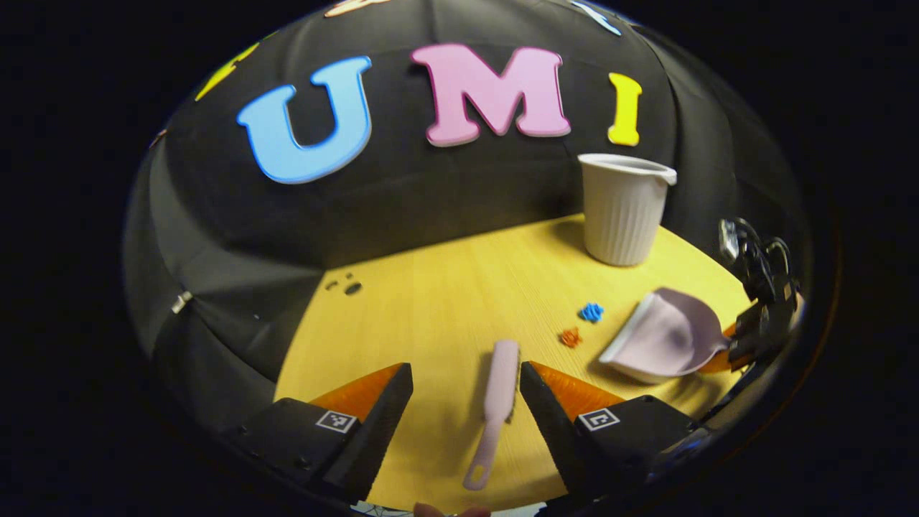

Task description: Pick up the small broom and dustpan from the desktop, sweep the trash into the dustpan with the broom, and then empty the trash into the garbage bin.

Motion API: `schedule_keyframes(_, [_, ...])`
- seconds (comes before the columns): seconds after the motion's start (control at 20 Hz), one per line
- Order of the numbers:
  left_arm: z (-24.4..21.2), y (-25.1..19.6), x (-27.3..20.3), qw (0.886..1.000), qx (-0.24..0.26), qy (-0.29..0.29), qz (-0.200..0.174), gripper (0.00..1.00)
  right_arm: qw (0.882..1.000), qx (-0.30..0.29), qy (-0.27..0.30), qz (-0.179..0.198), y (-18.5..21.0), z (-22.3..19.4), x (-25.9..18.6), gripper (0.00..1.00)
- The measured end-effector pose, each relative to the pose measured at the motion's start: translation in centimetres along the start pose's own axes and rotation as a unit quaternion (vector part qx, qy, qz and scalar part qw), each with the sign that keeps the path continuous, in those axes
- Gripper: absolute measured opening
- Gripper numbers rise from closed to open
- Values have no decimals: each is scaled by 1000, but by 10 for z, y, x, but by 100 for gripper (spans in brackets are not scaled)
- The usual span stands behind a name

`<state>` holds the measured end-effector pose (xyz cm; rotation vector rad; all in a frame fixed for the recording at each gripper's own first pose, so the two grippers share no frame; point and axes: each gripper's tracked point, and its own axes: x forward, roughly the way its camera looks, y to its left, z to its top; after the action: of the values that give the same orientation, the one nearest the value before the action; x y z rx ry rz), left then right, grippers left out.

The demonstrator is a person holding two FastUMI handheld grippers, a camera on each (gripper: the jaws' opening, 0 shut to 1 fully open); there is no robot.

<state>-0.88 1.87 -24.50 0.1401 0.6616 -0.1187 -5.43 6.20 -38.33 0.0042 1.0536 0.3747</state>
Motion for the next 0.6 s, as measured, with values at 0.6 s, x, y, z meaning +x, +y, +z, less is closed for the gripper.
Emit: schedule_keyframes(0.6, [-99,-26,82,976,19,208,-68,87,999,6,-10,-31,-21,-7,-40,36])
